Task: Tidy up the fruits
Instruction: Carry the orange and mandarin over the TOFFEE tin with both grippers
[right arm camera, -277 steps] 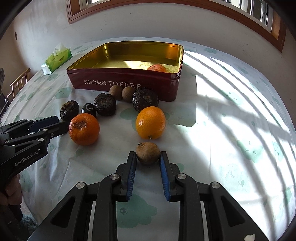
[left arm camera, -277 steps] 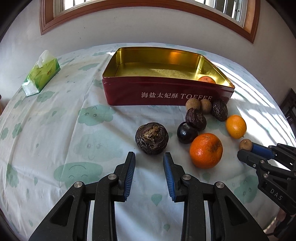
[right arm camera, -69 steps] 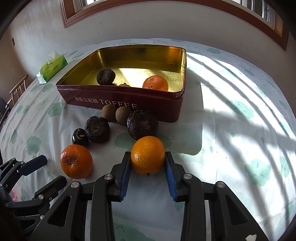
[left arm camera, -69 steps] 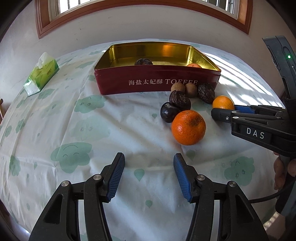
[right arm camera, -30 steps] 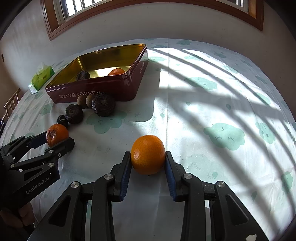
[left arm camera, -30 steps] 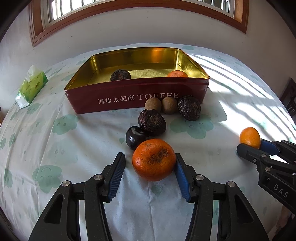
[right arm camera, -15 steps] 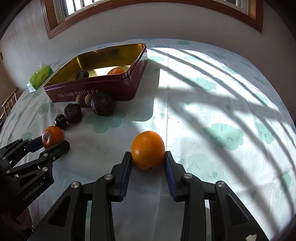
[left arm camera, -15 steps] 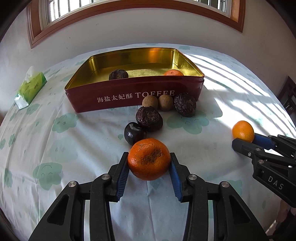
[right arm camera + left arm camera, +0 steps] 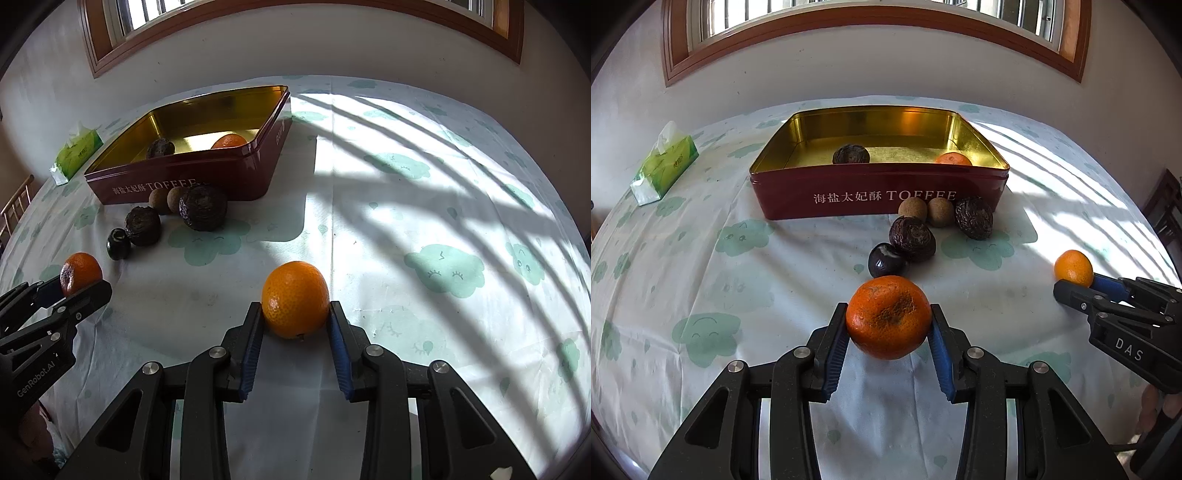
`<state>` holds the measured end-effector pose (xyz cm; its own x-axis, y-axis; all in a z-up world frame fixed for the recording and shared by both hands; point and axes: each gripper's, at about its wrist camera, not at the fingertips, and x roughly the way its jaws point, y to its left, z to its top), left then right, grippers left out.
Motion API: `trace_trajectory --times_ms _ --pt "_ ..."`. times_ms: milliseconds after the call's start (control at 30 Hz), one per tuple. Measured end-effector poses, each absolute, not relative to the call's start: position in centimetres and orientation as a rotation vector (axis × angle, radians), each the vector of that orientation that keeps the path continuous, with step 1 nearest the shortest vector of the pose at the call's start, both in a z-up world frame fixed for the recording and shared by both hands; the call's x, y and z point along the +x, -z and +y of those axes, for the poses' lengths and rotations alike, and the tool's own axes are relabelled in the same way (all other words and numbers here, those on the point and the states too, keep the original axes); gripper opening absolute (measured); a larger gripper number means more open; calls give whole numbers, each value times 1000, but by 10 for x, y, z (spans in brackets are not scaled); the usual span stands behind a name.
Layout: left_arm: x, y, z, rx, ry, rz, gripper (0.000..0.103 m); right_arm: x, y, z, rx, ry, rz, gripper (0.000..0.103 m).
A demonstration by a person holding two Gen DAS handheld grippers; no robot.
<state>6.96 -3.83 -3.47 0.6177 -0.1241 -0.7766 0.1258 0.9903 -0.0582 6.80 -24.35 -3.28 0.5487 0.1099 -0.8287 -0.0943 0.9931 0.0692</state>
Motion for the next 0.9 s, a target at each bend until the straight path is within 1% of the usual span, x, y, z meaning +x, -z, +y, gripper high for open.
trace_trajectory --times_ms 567,900 --pt "70 34 -23 -37 133 886 43 70 29 -237 13 -110 1005 31" --pt "72 29 -13 -67 125 875 43 72 16 -225 -9 -131 988 31"
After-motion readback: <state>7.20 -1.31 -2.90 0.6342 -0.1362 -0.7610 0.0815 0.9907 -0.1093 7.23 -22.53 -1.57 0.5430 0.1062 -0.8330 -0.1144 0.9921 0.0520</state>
